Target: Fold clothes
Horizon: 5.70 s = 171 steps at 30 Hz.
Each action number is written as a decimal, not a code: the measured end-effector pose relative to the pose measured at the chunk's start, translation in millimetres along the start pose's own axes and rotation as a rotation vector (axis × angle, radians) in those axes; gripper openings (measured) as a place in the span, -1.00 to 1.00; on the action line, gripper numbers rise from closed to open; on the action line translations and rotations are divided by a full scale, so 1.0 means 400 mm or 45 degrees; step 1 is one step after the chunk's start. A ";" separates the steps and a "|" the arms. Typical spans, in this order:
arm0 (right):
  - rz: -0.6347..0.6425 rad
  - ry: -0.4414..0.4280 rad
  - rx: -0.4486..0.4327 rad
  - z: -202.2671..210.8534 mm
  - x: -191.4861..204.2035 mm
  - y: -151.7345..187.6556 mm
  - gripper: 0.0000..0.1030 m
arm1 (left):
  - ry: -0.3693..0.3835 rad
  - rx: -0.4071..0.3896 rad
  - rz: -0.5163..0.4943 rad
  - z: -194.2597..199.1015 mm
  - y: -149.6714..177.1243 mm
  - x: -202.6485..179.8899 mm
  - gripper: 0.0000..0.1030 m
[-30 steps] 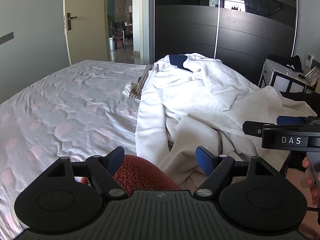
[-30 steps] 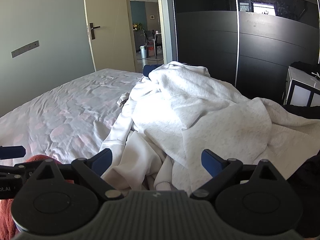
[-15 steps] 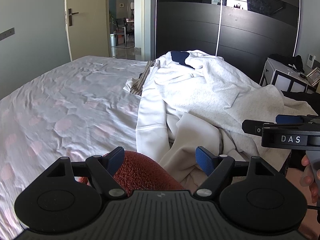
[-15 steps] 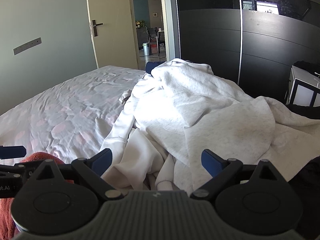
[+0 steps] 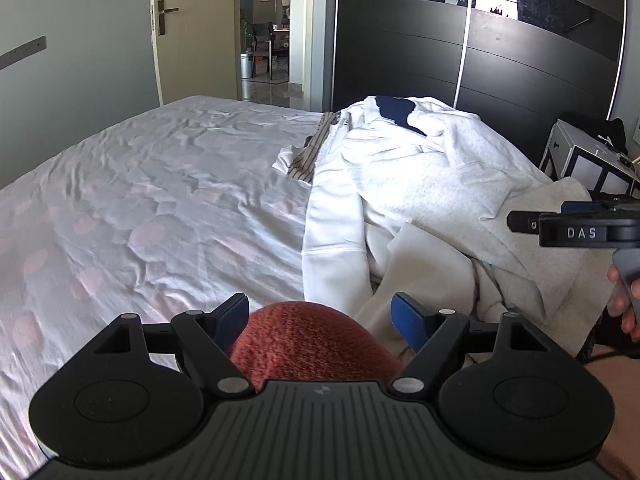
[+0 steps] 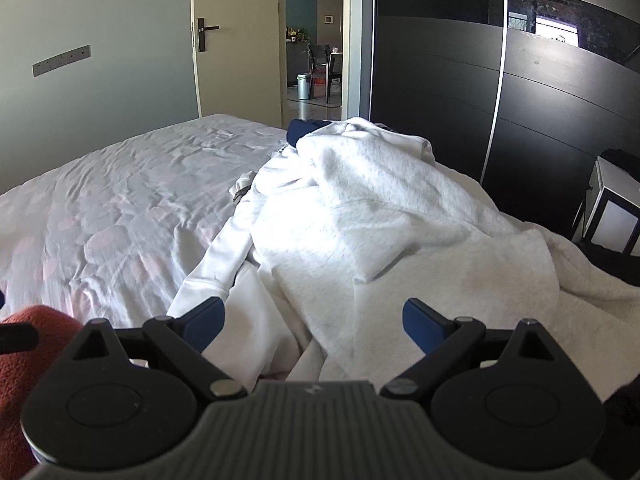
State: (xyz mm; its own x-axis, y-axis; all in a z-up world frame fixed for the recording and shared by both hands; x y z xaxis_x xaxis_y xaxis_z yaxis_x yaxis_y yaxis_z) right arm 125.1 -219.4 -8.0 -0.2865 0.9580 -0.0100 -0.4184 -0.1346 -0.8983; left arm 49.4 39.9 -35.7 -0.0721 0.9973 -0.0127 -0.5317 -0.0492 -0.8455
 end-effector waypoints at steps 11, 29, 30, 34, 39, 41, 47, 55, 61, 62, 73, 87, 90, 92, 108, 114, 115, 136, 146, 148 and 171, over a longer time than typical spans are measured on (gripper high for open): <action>0.266 0.054 -0.075 -0.281 -0.030 -0.162 0.89 | -0.152 0.040 0.097 -0.042 -0.036 0.154 0.80; 0.436 -0.008 -0.300 -0.248 0.056 -0.537 -0.82 | -0.267 0.054 0.151 -0.022 -0.045 0.319 0.68; 0.447 -0.017 -0.332 -0.230 0.067 -0.568 -0.82 | -0.279 0.045 0.152 -0.010 -0.048 0.328 0.67; 0.505 -0.147 -0.491 -0.131 0.203 -0.691 -0.84 | -0.343 -0.010 0.168 0.053 -0.061 0.377 0.67; 0.534 -0.370 -0.624 -0.011 0.431 -0.787 -0.85 | -0.455 -0.099 0.227 0.164 -0.076 0.466 0.66; 0.542 -0.475 -0.684 0.042 0.521 -0.805 -0.85 | -0.487 -0.138 0.258 0.210 -0.078 0.502 0.66; 0.532 -0.777 -0.866 0.240 0.758 -0.848 -0.85 | -0.585 -0.229 0.306 0.346 -0.082 0.600 0.66; 0.365 -1.168 -0.927 0.430 0.955 -0.849 -0.89 | -0.815 -0.347 0.368 0.542 -0.077 0.745 0.66; 0.368 -1.246 -0.727 0.283 1.003 -0.697 -0.89 | -0.919 -0.200 0.422 0.521 0.016 0.830 0.66; 0.353 -1.238 -0.670 0.227 1.013 -0.663 -0.89 | -0.917 -0.167 0.435 0.506 0.038 0.838 0.66; 0.106 -0.896 -0.129 -0.348 0.958 -0.171 -0.88 | -0.655 0.122 0.271 0.202 0.230 0.822 0.59; -0.327 -0.865 0.047 -0.636 0.971 -0.047 -0.87 | -0.763 0.391 -1.100 0.032 0.319 0.545 0.59; -0.354 -0.893 0.072 -0.658 0.971 -0.039 -0.87 | -0.800 0.460 -1.134 -0.012 0.321 0.508 0.56; -0.384 -0.905 0.086 -0.664 0.965 -0.027 -0.87 | -0.840 0.489 -1.092 -0.030 0.313 0.501 0.27; -0.292 -0.898 0.017 -0.609 0.949 0.004 -0.82 | -1.090 0.211 -0.324 0.085 0.199 0.456 -0.77; -0.113 -0.916 -0.223 -0.412 0.900 -0.086 -0.87 | -1.182 -0.079 -0.066 0.290 0.101 0.484 -0.79; -0.067 -0.931 -0.268 -0.368 0.894 -0.109 -0.87 | -1.199 -0.123 -0.029 0.329 0.089 0.496 -0.80; 0.281 -1.125 -0.917 0.347 0.838 -0.475 -0.88 | -1.095 -0.931 0.433 0.915 0.004 0.547 -0.81; 0.504 -1.074 -0.423 0.003 1.108 -0.257 -0.88 | -1.087 -0.389 0.634 0.655 0.236 0.841 -0.81; 0.557 -1.069 -0.324 -0.063 1.170 -0.189 -0.88 | -1.094 -0.309 0.643 0.608 0.300 0.874 -0.81; 0.535 -1.214 0.147 -0.208 1.189 -0.115 0.05 | -1.044 -0.092 0.793 0.508 0.485 0.974 -0.79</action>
State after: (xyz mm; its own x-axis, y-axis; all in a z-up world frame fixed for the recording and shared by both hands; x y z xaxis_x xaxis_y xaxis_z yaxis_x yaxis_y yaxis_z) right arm 80.0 263.4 -8.1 -0.9674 0.2388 0.0844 -0.1935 -0.4817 -0.8547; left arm -253.3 407.9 -96.3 -0.8850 0.4513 -0.1147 -0.1529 -0.5144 -0.8438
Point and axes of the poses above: each gripper's, at about its wrist camera, not at the fingertips, and z roughly against the way its jaws point, x to its left, y to its underside, the point moved 4 cm from there along -z, roughly the way its jaws point, and after that the axes turned 8 degrees about -x, right-handed, at the moved point
